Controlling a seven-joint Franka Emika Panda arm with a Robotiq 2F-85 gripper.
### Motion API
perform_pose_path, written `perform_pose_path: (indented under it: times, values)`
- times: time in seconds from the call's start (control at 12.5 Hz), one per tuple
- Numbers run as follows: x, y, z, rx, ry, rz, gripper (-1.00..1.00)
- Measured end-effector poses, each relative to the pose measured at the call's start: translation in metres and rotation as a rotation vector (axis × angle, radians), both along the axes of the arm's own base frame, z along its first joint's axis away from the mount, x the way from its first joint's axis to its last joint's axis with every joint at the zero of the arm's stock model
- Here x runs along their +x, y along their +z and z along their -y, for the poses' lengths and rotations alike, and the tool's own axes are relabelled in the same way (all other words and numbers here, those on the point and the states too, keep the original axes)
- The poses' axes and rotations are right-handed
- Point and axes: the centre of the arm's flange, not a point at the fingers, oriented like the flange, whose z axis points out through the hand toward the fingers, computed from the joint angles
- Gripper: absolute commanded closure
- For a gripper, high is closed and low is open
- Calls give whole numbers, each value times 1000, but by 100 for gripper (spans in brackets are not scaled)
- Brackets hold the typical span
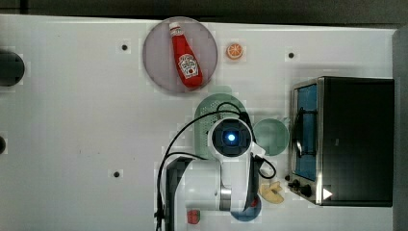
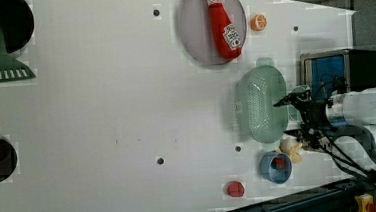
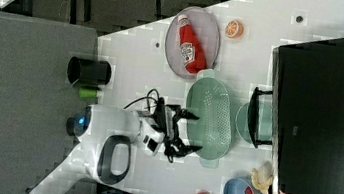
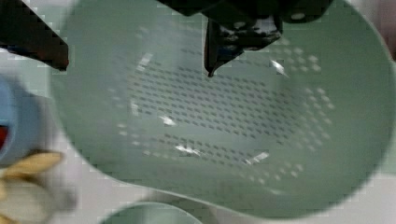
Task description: Drag strainer right to left.
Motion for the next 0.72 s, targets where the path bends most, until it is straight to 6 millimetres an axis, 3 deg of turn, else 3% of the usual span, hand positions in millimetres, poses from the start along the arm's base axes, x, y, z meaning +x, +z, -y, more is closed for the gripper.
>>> perform_pose_path:
  times: [0.16, 0.32, 0.56, 0.72]
  values:
    - [11, -19, -1, 2, -50, 69, -100]
    - [18, -50, -6, 2, -67, 91, -100]
    - [3, -100, -25, 21, -94, 38, -100]
    - [0, -110, -29, 16, -112, 70, -100]
